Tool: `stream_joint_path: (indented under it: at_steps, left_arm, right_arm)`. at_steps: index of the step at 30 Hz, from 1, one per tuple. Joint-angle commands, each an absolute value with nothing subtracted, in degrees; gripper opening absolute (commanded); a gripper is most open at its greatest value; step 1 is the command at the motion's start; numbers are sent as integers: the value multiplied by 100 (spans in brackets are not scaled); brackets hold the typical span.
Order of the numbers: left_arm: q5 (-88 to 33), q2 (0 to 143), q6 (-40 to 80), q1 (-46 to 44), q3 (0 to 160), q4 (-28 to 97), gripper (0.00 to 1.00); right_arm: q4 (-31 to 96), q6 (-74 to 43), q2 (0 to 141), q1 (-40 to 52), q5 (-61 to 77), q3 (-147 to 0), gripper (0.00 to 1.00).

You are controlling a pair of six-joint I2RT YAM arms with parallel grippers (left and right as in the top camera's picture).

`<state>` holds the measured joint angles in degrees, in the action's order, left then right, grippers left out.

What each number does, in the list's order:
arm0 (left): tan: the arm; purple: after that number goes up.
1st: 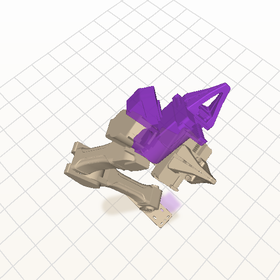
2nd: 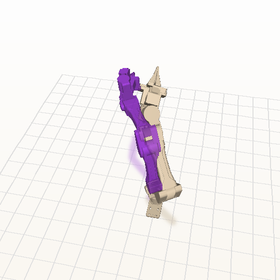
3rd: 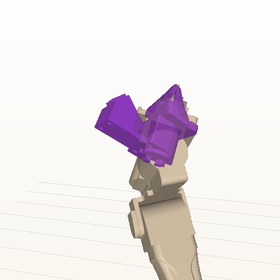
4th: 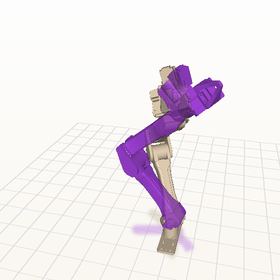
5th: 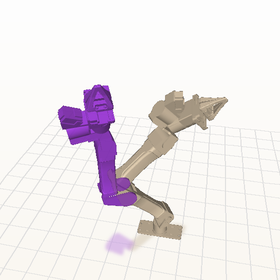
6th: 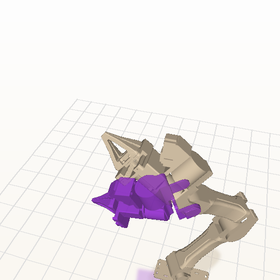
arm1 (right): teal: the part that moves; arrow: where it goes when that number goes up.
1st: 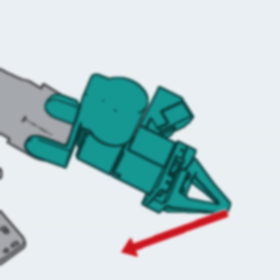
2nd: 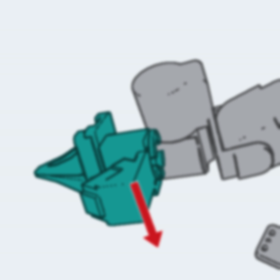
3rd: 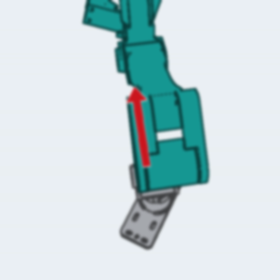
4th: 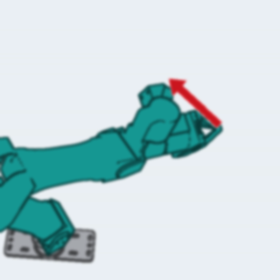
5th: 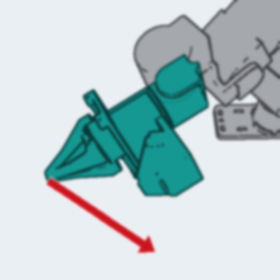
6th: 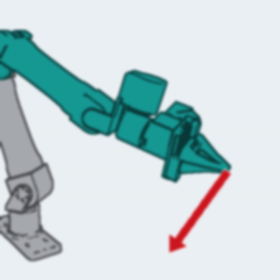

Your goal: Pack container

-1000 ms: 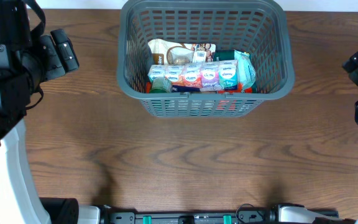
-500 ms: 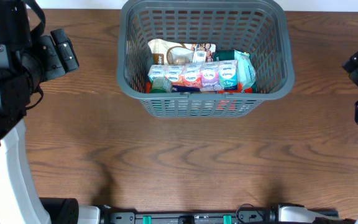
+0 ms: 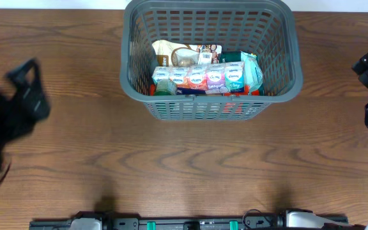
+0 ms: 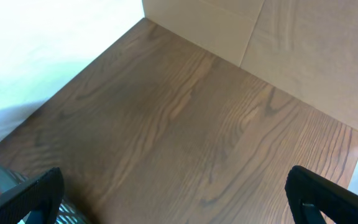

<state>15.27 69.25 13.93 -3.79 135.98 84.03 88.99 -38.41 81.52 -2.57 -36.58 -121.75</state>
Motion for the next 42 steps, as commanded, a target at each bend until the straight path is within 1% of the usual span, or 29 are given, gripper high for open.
stream_joint_path:
  at_steps: [1, 5, 15, 20, 24, 32, 42]
  left_arm:
    - [1619, 6302, 1402, -349, 12949, 8066, 99]
    - [1619, 5374, 1404, -349, 11714, 7312, 99]
    - [1588, 3205, 1520, -349, 7655, 5275, 99]
    - [1551, 2451, 1826, -198, 5745, 4292, 99]
    - [1546, 1994, 2056, -156, 4534, 3651, 99]
    - [1256, 1216, 2134, -156, 3039, 3070, 99]
    - [1096, 504, 2132, -156, 2171, 3063, 99]
  right_arm:
    - [8919, -3913, 8134, -303, -3701, -12175, 99]
    - [8919, -3913, 8134, -303, -3699, -12175, 99]
    - [8919, -3913, 8134, -303, -3699, -12175, 99]
    - [8919, -3913, 8134, -303, -3699, -12175, 99]
    - [8919, -3913, 8134, -303, -3699, -12175, 99]
    - [8919, -3913, 8134, -303, -3699, -12175, 99]
    - [8919, -3913, 8134, -303, -3699, -12175, 99]
